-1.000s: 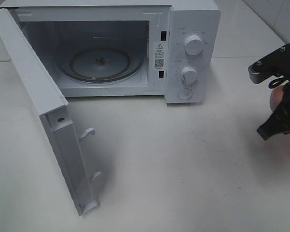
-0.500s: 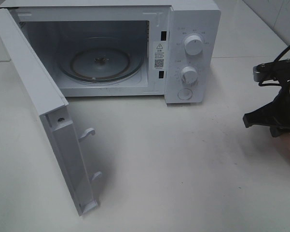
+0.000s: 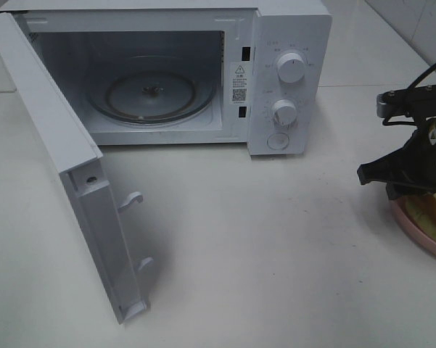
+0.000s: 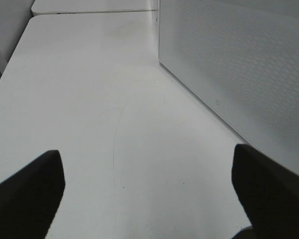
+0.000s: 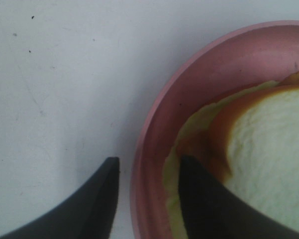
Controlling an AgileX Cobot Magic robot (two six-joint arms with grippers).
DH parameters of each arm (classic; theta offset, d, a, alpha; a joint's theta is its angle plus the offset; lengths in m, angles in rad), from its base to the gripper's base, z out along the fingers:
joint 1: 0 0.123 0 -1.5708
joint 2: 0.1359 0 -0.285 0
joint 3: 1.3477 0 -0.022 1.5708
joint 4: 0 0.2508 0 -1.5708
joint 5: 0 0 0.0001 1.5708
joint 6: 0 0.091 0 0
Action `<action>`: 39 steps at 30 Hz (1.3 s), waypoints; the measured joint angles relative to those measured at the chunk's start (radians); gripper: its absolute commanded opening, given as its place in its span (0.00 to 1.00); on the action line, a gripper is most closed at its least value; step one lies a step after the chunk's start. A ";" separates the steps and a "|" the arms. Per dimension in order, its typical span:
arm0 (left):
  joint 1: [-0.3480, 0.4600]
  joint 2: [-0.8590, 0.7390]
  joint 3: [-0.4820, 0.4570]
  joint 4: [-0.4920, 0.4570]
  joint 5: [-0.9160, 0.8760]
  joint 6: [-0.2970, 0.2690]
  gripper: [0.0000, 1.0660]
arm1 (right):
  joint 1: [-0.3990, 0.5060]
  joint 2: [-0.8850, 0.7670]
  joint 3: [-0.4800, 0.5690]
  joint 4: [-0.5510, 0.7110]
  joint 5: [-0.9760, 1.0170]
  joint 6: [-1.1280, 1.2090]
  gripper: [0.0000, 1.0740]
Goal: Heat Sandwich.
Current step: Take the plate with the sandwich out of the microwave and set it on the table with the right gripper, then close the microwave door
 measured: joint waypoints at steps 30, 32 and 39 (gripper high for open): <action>0.000 0.000 0.000 0.000 0.000 0.000 0.79 | 0.034 -0.517 -0.174 0.475 0.547 -0.299 0.62; 0.000 0.000 0.000 0.000 0.000 0.000 0.79 | 0.034 -0.548 -0.174 0.480 0.574 -0.305 0.62; 0.000 0.000 0.000 0.000 0.000 0.000 0.79 | 0.034 -0.842 -0.084 0.485 0.702 -0.314 0.62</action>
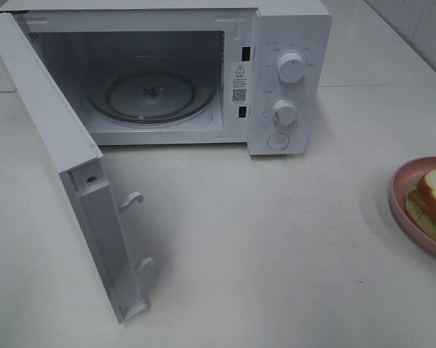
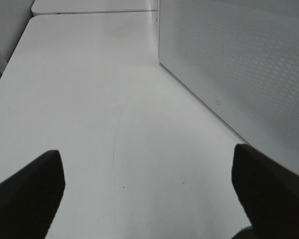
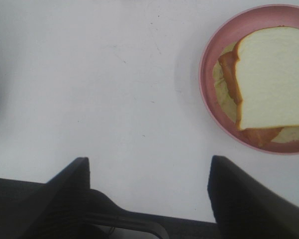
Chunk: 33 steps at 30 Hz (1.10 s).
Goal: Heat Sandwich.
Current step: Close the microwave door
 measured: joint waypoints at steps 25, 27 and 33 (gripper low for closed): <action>0.000 0.000 0.000 0.000 0.000 0.000 0.79 | 0.000 -0.792 0.279 -0.071 0.096 -0.036 0.61; 0.000 0.000 0.000 0.000 0.000 0.000 0.79 | 0.000 -0.832 0.295 -0.087 0.090 -0.036 0.61; 0.000 0.000 0.000 0.000 0.000 0.000 0.79 | 0.000 -0.837 0.326 -0.090 0.080 -0.028 0.61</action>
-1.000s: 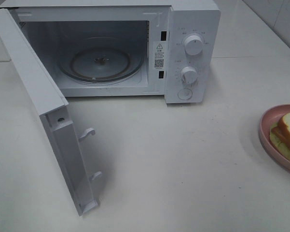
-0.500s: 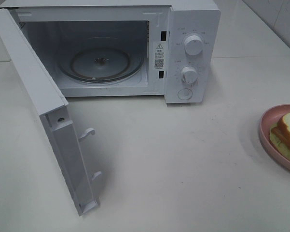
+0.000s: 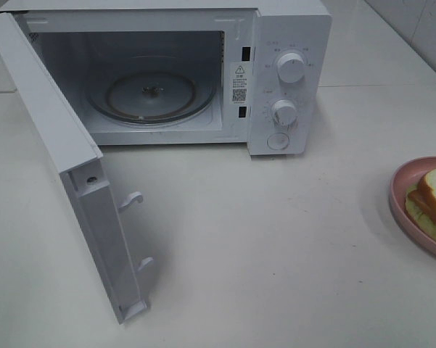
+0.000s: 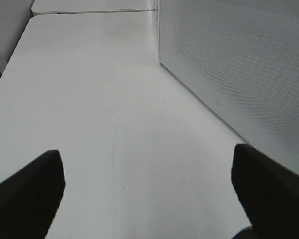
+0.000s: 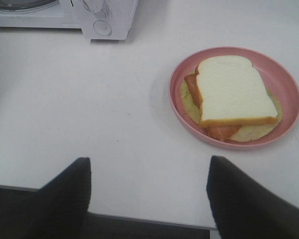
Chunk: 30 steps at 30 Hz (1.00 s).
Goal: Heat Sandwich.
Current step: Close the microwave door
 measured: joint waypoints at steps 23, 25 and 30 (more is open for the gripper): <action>0.000 0.000 0.000 0.000 0.000 0.000 0.79 | 0.000 0.000 0.040 -0.001 -0.091 0.030 0.61; 0.000 0.000 0.000 0.000 0.000 0.000 0.79 | 0.000 0.000 0.040 -0.001 -0.091 0.030 0.61; 0.000 0.000 0.000 0.000 0.000 0.000 0.79 | 0.000 0.000 0.040 -0.001 -0.091 0.030 0.61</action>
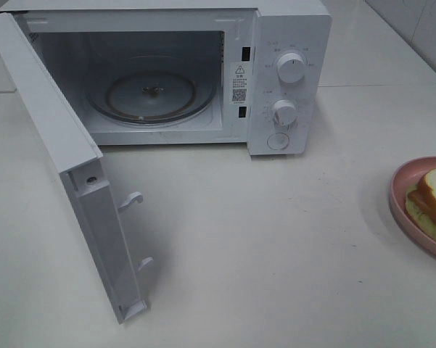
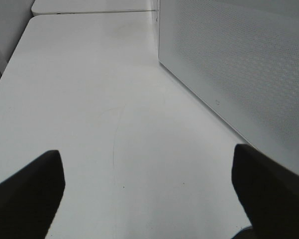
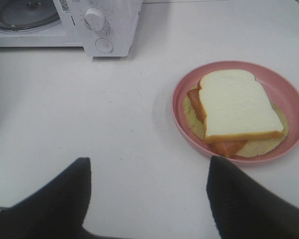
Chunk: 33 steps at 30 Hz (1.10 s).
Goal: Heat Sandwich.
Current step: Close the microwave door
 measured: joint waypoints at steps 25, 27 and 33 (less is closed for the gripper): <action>0.000 0.000 0.000 0.000 0.000 0.000 0.79 | 0.000 0.000 0.000 0.000 0.000 0.000 0.61; 0.000 0.000 0.000 0.000 0.000 0.000 0.79 | 0.000 0.000 0.000 0.000 0.000 0.000 0.61; 0.000 0.000 0.000 0.000 0.000 0.000 0.79 | 0.000 0.000 0.000 0.000 0.000 0.000 0.61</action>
